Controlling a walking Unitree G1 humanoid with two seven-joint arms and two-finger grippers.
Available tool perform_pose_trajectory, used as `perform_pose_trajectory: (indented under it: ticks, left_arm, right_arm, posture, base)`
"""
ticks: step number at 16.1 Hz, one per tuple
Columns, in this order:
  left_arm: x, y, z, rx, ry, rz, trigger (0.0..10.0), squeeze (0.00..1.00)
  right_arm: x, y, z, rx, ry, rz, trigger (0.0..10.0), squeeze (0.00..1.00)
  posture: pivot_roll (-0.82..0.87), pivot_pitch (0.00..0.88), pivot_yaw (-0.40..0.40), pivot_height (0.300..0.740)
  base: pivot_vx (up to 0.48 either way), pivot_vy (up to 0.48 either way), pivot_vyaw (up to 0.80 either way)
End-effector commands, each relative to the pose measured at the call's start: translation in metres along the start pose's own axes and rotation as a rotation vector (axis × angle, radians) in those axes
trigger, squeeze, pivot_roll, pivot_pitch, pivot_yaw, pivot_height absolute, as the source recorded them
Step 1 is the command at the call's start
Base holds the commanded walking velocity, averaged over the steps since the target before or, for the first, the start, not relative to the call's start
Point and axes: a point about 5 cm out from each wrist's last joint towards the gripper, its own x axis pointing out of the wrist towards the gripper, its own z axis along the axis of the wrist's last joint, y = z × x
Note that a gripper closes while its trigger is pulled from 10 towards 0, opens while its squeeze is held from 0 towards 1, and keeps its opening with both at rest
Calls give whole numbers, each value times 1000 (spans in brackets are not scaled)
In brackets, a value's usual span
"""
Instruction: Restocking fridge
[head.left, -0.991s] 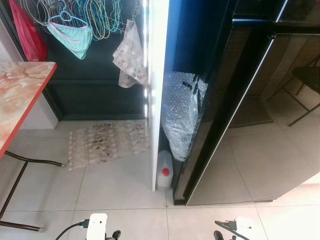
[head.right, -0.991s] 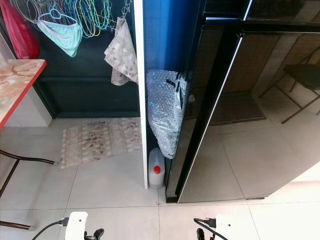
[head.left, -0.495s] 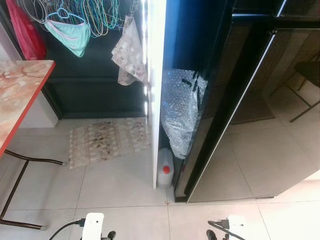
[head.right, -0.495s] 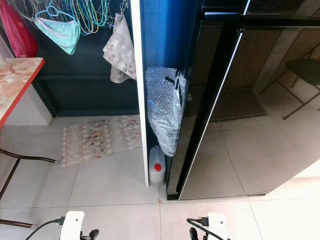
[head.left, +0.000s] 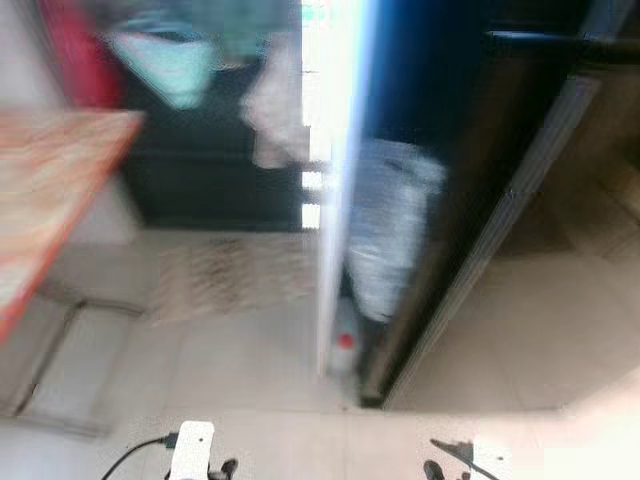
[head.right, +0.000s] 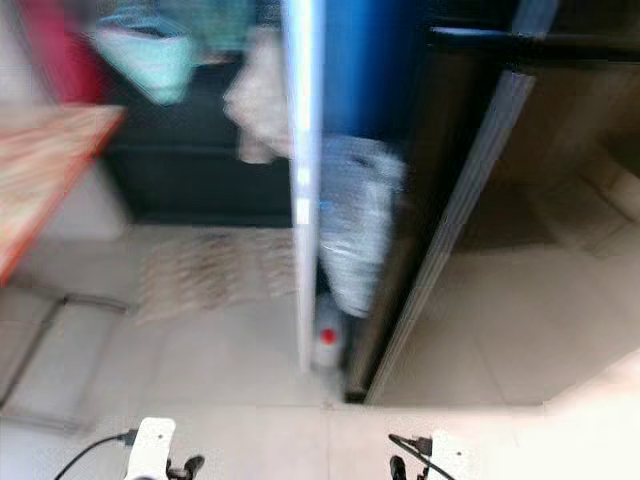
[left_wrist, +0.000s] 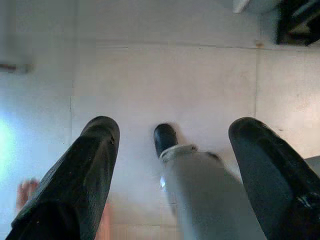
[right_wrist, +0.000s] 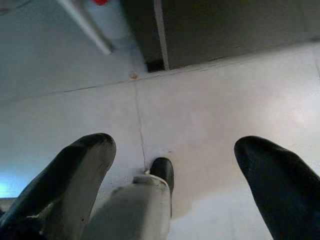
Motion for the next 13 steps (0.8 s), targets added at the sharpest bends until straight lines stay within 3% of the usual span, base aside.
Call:
perform_pose_trajectory:
  ticks: [1,13]
  left_arm:
    - [-2,0,-10,-5,40,-5,10000,0]
    - [-4,2,-12,-77,14,27,10000,0]
  right_arm:
    - [0,0,-2,-4,11,-1,10000,0]
    - [-1,-3,-1,-3,18,0,10000,0]
  posture:
    - [-139,27,-24,740]
    - [-127,77,-53,740]
  base:
    - [0,0,800]
    - [0,0,800]
